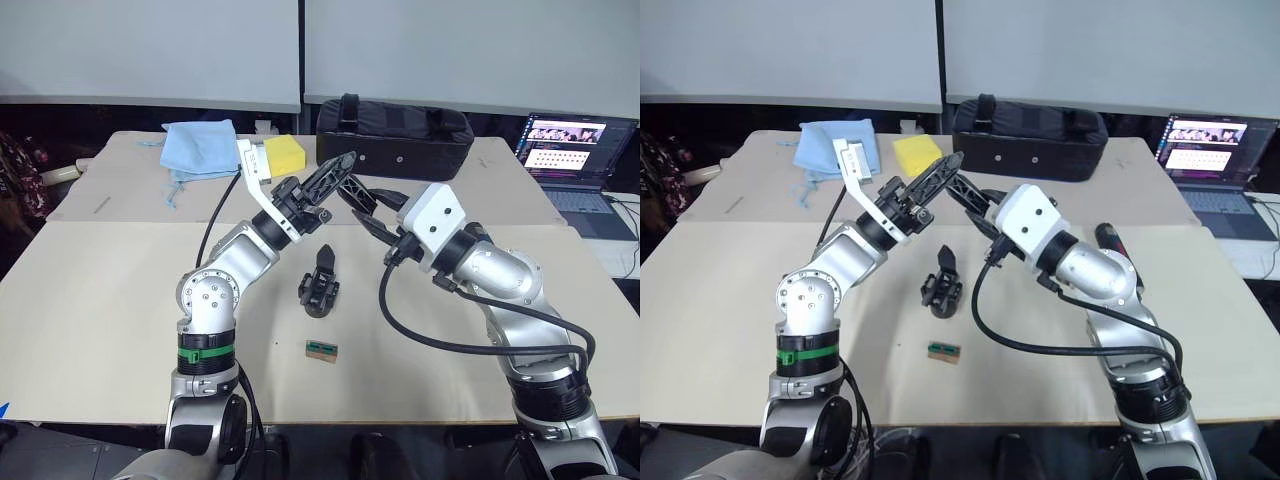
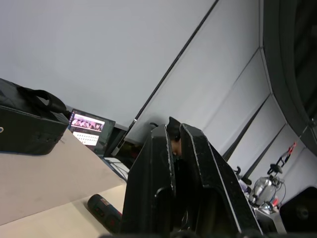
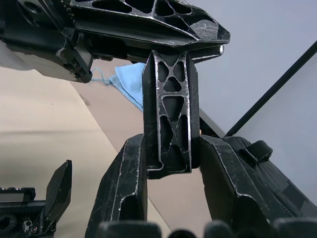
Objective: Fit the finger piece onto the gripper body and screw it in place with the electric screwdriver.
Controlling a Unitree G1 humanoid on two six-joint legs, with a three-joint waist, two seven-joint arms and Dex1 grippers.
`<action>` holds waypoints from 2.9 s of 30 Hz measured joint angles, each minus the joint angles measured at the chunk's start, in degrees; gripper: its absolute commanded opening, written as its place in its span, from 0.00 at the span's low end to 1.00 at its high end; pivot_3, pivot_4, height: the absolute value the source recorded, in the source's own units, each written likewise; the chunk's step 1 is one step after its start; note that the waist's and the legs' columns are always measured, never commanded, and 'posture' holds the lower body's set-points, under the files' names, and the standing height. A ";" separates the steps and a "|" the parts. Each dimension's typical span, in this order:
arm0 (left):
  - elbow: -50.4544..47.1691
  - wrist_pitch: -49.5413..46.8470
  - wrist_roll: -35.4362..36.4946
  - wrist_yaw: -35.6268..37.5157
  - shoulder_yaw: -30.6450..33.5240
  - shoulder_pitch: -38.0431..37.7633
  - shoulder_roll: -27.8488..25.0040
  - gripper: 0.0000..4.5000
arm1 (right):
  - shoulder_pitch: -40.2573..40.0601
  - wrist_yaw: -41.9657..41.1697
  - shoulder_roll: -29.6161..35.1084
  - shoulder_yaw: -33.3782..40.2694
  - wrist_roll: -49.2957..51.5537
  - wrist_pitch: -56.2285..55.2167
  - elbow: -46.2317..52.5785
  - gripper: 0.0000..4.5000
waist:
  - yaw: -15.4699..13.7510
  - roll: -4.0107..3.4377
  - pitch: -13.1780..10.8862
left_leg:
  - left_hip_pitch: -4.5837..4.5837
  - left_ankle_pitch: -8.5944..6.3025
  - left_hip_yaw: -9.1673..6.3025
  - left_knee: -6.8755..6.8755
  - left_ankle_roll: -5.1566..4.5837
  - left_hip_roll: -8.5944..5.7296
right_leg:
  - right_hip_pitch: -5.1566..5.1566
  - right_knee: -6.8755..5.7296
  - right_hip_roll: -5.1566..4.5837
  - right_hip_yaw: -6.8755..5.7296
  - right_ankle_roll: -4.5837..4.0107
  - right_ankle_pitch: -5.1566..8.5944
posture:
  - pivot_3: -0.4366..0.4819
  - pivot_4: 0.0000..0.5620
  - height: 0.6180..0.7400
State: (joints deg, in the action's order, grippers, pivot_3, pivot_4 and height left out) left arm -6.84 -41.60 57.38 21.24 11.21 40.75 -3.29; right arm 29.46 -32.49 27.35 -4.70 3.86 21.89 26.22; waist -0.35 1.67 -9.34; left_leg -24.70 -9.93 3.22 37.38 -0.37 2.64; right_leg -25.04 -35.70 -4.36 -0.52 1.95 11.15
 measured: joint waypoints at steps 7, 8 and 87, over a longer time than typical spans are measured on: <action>6.01 -2.41 2.47 7.73 1.43 7.23 -8.50 0.00 | -0.94 -12.73 10.83 10.98 15.17 4.27 -0.23 0.99 | -0.24 0.06 -0.04 | -0.01 0.00 -0.01 -0.02 -0.01 -0.03 | 0.03 0.09 0.00 -0.01 -0.33 0.20 | 0.48 0.27 1.00; 8.01 -4.08 2.47 10.60 1.07 8.43 -11.21 0.00 | -0.53 -16.09 13.55 12.49 19.19 7.40 -1.26 0.99 | -0.17 0.07 -0.05 | -0.01 0.00 -0.01 -0.03 -0.01 -0.03 | 0.03 0.10 0.00 -0.01 -0.34 0.20 | 0.48 0.27 1.00; 50.67 53.60 -43.90 61.22 -15.15 -3.52 -22.78 1.00 | -10.24 -25.22 7.49 3.00 29.04 1.94 -4.38 0.09 | -0.84 0.29 -0.20 | -0.28 -0.01 0.02 -0.02 0.00 0.11 | -0.24 -0.03 -0.01 -0.18 -0.32 0.23 | 0.48 0.27 1.00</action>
State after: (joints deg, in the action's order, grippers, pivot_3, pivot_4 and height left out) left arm 43.84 12.00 13.47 82.46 -3.94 37.23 -26.07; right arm 19.22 -57.71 34.83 -1.71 32.90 23.83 21.84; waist -1.19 1.95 -9.53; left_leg -24.98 -9.94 3.25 37.36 -0.38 2.75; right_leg -25.28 -35.73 -4.37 -0.70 1.63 11.39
